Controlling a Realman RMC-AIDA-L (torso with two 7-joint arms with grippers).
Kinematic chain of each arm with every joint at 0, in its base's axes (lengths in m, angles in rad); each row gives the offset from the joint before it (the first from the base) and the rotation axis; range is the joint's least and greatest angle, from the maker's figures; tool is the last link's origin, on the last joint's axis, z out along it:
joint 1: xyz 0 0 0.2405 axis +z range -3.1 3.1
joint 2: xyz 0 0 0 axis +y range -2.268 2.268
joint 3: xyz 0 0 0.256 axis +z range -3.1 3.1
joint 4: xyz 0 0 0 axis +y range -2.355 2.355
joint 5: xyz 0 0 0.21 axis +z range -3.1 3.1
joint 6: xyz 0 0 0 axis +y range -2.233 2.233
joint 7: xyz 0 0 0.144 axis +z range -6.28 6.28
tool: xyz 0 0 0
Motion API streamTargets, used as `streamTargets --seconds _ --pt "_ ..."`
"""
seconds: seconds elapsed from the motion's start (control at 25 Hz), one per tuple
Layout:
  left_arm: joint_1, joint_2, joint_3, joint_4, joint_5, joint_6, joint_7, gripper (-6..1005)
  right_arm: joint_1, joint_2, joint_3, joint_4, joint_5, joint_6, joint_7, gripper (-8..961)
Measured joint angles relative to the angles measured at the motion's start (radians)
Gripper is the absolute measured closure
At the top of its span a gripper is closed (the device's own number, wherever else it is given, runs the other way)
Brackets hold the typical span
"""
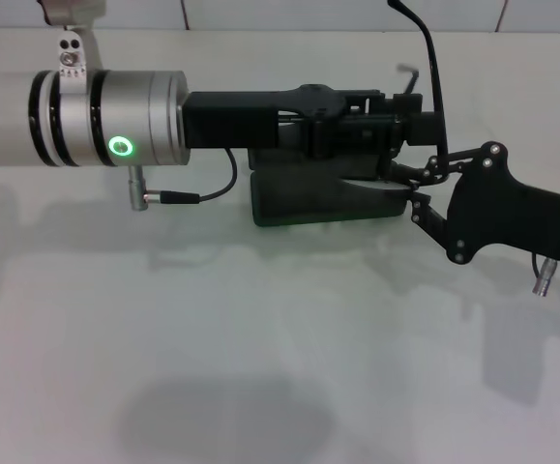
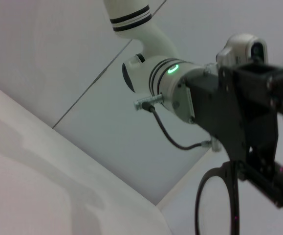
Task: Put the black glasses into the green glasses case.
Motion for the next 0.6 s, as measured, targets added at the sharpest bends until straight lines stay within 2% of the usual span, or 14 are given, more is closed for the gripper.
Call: streamTargets --seconds 0.6 --pt "-0.001 0.001 0.000 -0.001 0.058 -0.025 -0.095 381 0.004 0.000 -0.010 -0.006 0.012 -0.005 -0.027 829"
